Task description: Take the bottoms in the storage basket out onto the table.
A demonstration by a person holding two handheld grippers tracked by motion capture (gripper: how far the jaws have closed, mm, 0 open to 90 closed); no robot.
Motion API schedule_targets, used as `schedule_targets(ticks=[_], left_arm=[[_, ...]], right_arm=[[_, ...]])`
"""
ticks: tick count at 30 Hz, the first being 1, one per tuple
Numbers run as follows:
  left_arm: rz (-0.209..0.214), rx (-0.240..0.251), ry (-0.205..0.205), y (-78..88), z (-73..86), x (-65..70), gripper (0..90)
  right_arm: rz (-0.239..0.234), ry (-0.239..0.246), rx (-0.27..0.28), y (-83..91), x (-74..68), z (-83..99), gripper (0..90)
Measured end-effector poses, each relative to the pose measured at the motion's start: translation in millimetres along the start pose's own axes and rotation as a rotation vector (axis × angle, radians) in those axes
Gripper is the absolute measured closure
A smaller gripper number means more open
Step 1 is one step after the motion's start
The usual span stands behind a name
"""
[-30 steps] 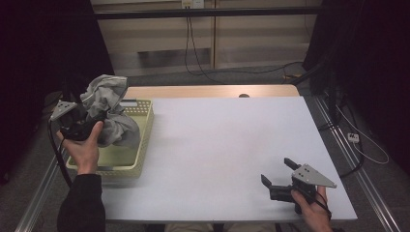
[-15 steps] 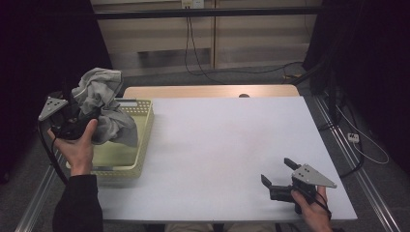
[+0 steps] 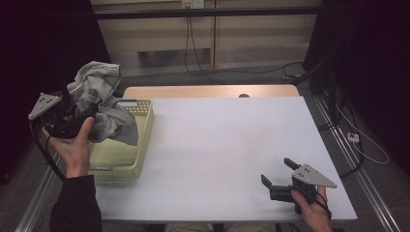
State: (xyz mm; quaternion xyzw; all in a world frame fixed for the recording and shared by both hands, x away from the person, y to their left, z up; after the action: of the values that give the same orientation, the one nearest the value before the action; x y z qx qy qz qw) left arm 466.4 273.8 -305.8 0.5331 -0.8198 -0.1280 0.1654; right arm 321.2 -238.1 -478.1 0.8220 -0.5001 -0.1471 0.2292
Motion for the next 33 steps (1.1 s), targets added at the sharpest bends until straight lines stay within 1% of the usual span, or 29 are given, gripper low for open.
schedule_targets(ticks=[3, 8, 13, 17, 22, 27, 31, 33], left_arm=[[0.019, 0.010, 0.009, 5.0, -3.9, 3.4, 55.3], [0.031, 0.009, -0.014, 10.3, -9.2, 12.3, 55.3], [0.052, 0.009, -0.035, 12.2, -13.9, 26.5, 55.3], [0.069, -0.002, -0.068, 8.5, -15.8, 40.5, 55.3], [0.093, -0.008, -0.070, 2.7, -17.4, 51.2, 55.3], [0.117, -0.001, -0.087, 2.6, -23.0, 63.4, 55.2], [0.128, -0.013, -0.100, -1.1, -23.7, 70.5, 55.2], [0.137, -0.014, -0.088, -3.6, -23.6, 72.8, 55.2]], right_arm=[[0.000, 0.000, 0.001, 0.1, 0.0, 0.0, 1.8], [0.000, 0.001, 0.000, 0.0, -0.3, 0.0, 1.8], [0.000, 0.000, 0.001, 0.1, -0.2, -0.1, 1.8], [0.000, 0.001, 0.000, 0.0, -0.2, 0.0, 1.8], [-0.001, 0.001, 0.000, -0.2, -0.1, 0.0, 1.8], [0.000, 0.000, 0.000, -0.3, 0.0, -0.1, 1.8], [0.000, 0.000, -0.001, -0.2, 0.1, 0.0, 1.8], [0.000, 0.000, 0.000, -0.2, 0.0, 0.0, 1.8]])
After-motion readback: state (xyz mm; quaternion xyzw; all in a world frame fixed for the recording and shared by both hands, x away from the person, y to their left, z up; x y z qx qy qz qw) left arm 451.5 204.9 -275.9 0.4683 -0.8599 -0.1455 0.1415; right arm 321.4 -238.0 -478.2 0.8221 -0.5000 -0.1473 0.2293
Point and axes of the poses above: each handheld gripper's, and its own axes: y roughly backward along the jaws, z roughly out of its underside, x roughly to its right, the point moved 8 cm from there along -y, roughly forward along the jaws, and after that the axes turned 12 degrees about -x, right-handed, at the moved point
